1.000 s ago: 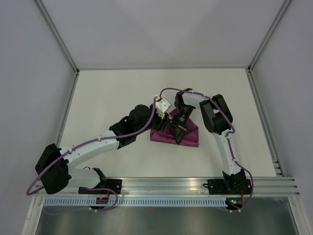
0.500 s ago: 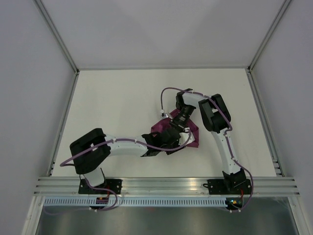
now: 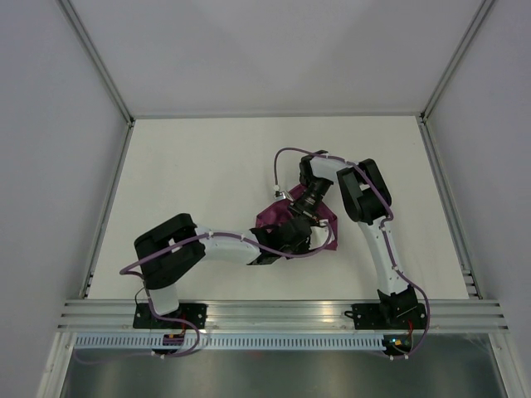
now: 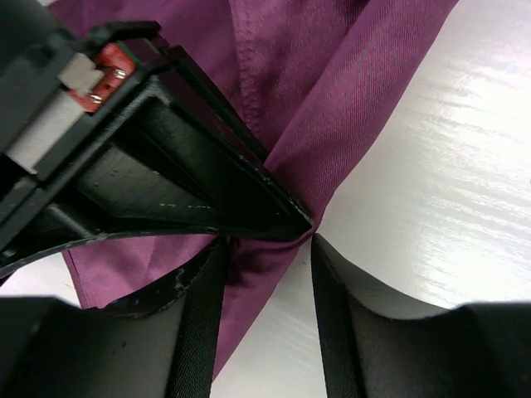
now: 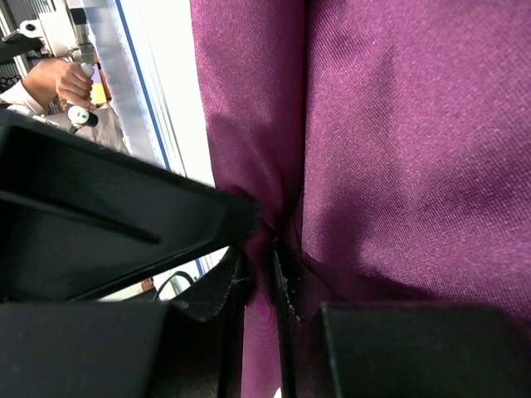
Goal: Fold the napkin, place the utensils inside, and roll it up
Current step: Roll the napkin at the center of the board.
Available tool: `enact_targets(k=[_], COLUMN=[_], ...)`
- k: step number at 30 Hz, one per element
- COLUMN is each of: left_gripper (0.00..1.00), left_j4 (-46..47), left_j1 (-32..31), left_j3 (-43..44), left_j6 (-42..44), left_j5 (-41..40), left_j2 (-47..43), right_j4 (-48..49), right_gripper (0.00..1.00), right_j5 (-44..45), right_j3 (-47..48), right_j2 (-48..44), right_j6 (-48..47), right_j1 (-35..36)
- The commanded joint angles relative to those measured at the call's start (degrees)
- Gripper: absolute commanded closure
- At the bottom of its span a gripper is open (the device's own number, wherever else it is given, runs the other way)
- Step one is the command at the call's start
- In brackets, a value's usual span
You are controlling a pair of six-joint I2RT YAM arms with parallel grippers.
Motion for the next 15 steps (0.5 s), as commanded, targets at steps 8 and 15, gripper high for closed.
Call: enact_targets(k=[8,15], left_gripper=[0.58,0.91], left_j4=[-0.7,-3.8], left_j1=[-0.2,0.7], left_j3=[2.5,4.7], left_j6=[3.5,3.1], left_j5=[0.9,5.5], left_j2=[5.8,8.9], right_j4=[8.0,6.9], right_gripper=[0.90,0.87], right_j5=[11.2,10.4], right_j3=[1.3,1.3], right_j2=[5.2,4.9], right_j6=[-4.4,-5.3], right_j1=[-1.2,-1.5])
